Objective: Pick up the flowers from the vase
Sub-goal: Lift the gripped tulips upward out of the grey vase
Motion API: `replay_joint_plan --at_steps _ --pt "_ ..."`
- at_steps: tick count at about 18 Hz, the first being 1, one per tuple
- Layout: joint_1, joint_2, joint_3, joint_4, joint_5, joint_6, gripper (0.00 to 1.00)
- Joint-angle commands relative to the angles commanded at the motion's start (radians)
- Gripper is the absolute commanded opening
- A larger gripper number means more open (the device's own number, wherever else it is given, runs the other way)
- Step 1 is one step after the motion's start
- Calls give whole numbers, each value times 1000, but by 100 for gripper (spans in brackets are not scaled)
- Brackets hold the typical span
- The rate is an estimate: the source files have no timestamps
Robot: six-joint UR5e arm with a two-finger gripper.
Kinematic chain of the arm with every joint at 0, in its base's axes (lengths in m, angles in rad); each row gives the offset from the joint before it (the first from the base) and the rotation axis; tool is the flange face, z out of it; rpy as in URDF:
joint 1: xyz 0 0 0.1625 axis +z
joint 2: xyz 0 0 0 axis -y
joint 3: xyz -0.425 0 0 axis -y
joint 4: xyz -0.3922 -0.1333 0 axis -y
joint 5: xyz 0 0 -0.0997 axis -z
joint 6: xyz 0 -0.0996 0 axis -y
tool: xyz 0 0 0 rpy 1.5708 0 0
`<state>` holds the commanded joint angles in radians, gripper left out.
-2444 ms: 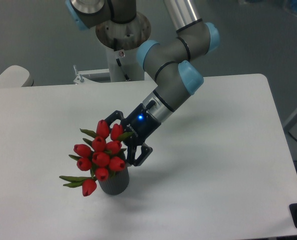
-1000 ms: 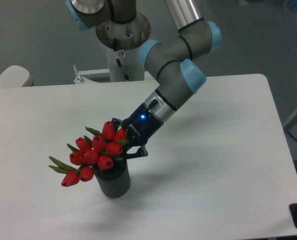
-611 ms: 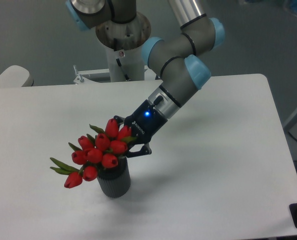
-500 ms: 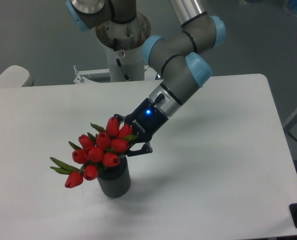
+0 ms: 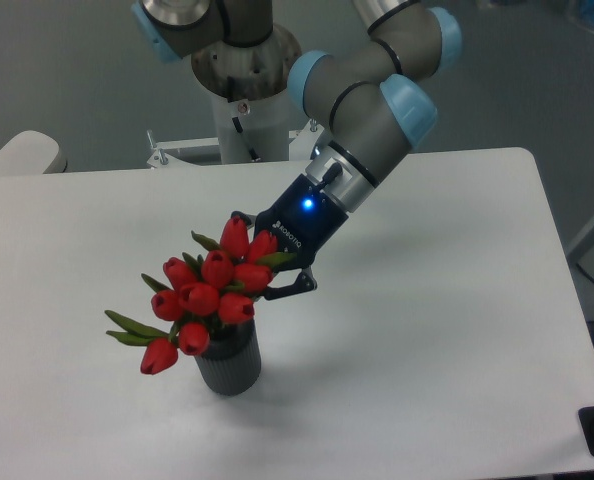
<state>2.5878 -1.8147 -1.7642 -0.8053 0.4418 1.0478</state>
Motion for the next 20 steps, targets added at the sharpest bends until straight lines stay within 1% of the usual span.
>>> replay_joint_plan --at_steps 3,6,11,15,18,20 --pt "0 2 32 0 -8 -55 23" --pt "8 11 46 0 -31 -83 23" --pt "18 32 112 0 -40 -184 23" --pt "18 57 126 0 -41 -233 23" --pt "18 63 160 0 -46 -288 23" --pt "18 67 179 0 -74 -327 23"
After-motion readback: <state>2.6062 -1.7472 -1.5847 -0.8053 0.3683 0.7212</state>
